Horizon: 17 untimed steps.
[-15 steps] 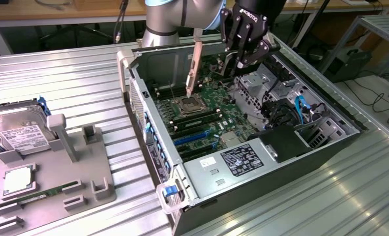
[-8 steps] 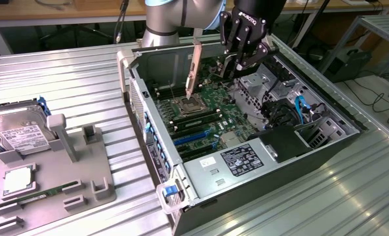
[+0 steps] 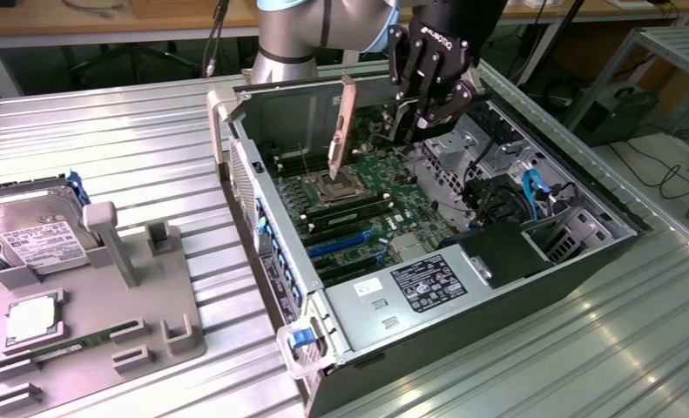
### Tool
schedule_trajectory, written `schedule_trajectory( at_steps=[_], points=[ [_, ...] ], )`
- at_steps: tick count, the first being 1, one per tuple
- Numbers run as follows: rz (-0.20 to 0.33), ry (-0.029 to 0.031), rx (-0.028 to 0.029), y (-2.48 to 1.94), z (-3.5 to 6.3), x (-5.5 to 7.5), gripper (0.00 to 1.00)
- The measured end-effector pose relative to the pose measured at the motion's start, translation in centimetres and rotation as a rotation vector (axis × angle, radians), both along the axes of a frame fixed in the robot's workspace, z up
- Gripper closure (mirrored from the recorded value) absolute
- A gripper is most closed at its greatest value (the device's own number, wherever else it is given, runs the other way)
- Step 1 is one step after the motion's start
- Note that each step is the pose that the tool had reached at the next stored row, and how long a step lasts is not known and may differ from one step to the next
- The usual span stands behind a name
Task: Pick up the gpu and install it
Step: 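Insert the gpu into the slot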
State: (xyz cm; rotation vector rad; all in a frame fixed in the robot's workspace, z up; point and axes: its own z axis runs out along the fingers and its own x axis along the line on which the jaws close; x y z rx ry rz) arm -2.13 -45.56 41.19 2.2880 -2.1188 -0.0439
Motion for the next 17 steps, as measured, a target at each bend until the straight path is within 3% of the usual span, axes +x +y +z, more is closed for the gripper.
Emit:
schedule_trajectory(
  at_steps=[17],
  points=[
    [-0.001, 0.0000, 0.0000, 0.00, -1.76, 0.0, 0.72]
  ],
)
